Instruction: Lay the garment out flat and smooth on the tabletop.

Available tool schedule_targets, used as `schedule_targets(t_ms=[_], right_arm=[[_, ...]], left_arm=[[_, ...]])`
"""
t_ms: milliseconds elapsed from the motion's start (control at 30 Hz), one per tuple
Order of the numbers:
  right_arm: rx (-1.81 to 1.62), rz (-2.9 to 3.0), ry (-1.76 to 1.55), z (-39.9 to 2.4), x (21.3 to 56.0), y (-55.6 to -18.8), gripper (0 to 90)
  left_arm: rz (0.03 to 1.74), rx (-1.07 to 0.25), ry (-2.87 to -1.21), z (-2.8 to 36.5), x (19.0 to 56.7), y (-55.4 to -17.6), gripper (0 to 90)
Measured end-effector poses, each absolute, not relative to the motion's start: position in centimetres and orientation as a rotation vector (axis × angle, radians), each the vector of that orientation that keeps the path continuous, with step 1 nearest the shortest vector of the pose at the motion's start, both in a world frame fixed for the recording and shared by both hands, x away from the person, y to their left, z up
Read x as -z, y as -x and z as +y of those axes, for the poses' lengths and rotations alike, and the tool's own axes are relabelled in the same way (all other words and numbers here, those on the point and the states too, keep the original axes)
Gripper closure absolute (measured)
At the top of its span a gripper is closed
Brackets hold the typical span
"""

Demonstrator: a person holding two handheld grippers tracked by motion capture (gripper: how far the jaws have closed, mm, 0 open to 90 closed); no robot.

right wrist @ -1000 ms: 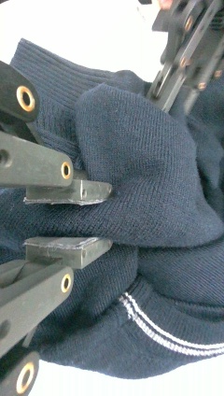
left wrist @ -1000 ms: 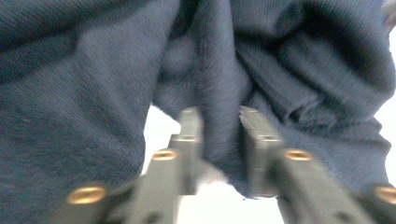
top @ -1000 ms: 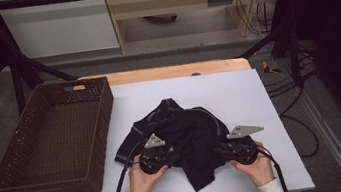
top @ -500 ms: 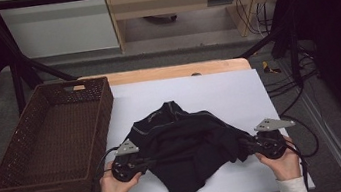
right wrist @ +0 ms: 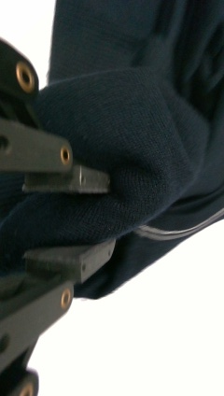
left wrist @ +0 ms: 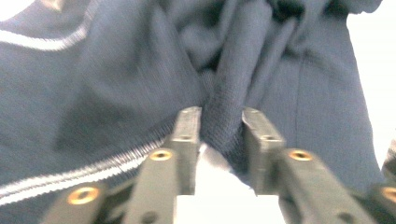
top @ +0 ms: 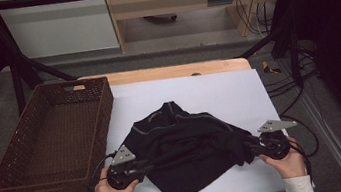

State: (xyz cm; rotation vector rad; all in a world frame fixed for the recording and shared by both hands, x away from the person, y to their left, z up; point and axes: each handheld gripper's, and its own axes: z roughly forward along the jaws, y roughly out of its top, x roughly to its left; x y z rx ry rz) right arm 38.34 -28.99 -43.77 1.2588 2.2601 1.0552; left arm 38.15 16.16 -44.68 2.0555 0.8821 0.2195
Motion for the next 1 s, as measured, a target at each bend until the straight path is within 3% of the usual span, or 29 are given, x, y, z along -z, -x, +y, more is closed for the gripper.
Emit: schedule_targets(t_ms=[67,200,567,767,900,1000], right_arm=[[-1.106,2.231,-1.229,-28.7,42.9,-38.2,56.8],[-1.219,2.169,-1.188,-28.3,41.5,-38.4,46.8],[-1.162,2.124,-1.164,-24.8,42.4,-43.4,35.5],[-1.127,2.148,-1.187,-23.4,43.3,-46.5,35.3],[-1.038,2.201,-1.198,-22.6,44.5,-48.1,36.3],[-0.981,2.248,-1.185,-22.0,45.4,-48.9,37.4]], left_arm=[[0.888,-0.253,-2.02,16.3,44.0,-38.5,48.8],[0.9,-0.292,-1.985,16.1,43.3,-39.3,40.0],[0.987,-0.349,-2.02,15.6,45.3,-43.6,39.6],[1.009,-0.266,-2.023,16.3,47.0,-44.2,61.3],[0.998,-0.276,-2.052,16.0,47.2,-43.9,77.2],[0.989,-0.283,-2.063,15.8,47.2,-43.6,84.2]])
